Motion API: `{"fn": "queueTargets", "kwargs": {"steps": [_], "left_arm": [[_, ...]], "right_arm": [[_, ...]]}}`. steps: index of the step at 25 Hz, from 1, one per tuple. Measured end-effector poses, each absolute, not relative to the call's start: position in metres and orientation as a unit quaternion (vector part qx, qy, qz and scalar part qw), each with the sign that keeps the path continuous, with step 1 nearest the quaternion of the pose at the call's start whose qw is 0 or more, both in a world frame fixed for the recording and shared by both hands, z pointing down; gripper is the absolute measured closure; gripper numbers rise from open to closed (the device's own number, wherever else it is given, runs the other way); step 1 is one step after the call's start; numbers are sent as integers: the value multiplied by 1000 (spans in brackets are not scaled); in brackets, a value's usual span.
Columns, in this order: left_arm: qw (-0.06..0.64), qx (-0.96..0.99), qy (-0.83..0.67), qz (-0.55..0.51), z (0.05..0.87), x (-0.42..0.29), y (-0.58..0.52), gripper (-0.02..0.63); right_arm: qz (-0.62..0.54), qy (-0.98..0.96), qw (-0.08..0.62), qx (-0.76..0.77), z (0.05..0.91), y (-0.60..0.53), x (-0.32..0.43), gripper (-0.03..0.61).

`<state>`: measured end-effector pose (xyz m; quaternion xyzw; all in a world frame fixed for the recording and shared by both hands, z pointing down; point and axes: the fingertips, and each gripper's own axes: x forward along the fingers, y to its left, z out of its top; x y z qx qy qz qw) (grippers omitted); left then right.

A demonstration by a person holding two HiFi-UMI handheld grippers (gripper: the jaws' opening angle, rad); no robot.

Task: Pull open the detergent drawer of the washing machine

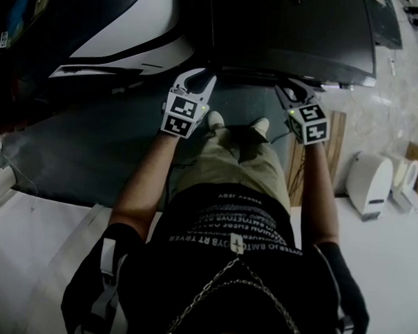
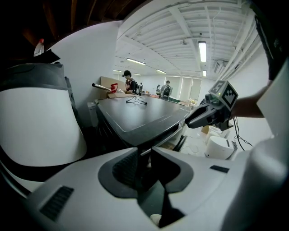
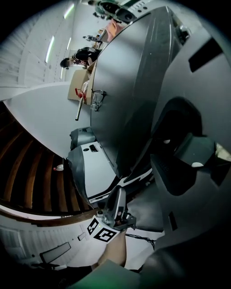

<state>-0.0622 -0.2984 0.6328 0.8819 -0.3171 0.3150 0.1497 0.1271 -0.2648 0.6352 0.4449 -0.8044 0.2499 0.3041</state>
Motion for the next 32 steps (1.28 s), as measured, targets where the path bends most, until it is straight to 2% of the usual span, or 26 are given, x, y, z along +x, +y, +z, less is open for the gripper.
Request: {"fn": "queueTargets", "kwargs": {"steps": [14, 32], "left_arm": [[165, 882, -287, 334, 655, -54, -303, 518], [188, 885, -276, 325, 660, -55, -296, 520]], "right_arm": [[257, -802, 328, 428, 661, -279, 113, 483], [292, -782, 315, 453, 665, -269, 115, 479]]}}
